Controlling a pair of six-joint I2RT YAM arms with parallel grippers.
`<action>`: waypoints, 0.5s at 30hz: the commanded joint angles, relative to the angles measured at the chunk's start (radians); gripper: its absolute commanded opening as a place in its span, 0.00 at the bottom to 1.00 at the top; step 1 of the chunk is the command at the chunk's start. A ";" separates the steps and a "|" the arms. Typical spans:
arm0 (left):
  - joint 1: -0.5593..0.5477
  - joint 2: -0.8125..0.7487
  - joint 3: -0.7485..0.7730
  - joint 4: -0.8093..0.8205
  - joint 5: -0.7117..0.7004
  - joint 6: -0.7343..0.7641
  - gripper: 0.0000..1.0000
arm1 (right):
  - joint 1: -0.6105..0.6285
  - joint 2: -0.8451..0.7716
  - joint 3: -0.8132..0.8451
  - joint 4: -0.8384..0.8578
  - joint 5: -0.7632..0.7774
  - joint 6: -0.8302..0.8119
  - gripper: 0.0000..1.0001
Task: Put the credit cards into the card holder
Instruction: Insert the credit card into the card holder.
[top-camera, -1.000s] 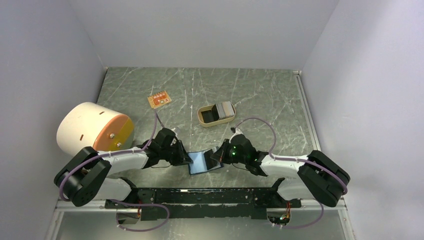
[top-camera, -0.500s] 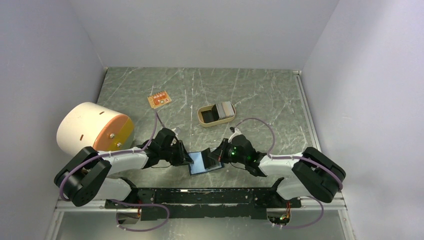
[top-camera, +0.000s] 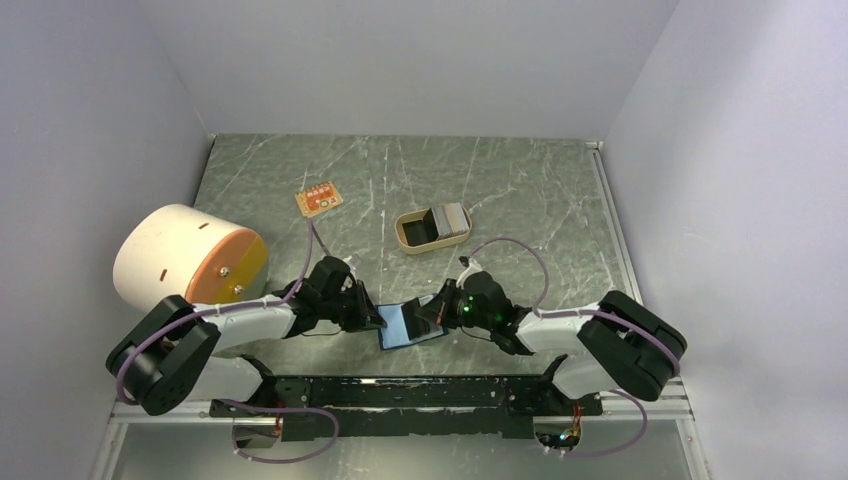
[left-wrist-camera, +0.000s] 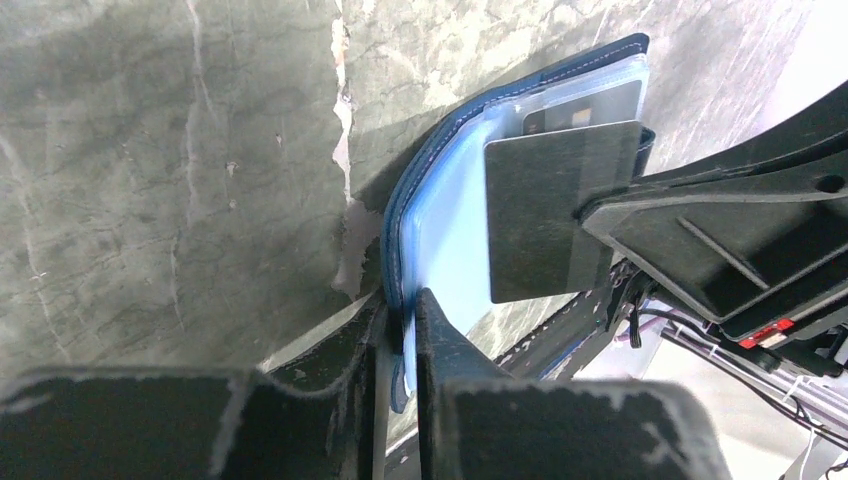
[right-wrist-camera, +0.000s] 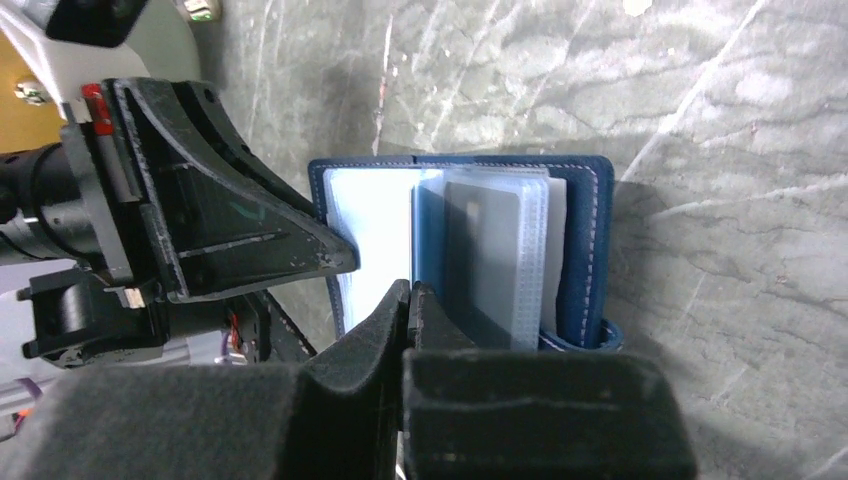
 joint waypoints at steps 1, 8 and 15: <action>0.004 -0.018 -0.005 0.000 0.011 0.008 0.17 | -0.005 -0.058 -0.017 -0.036 0.044 -0.034 0.00; 0.004 -0.017 -0.009 0.009 0.012 0.003 0.19 | -0.008 -0.057 -0.025 -0.027 0.052 -0.035 0.00; 0.004 -0.028 -0.012 0.004 0.009 0.003 0.20 | -0.011 -0.032 -0.019 -0.021 0.062 -0.065 0.00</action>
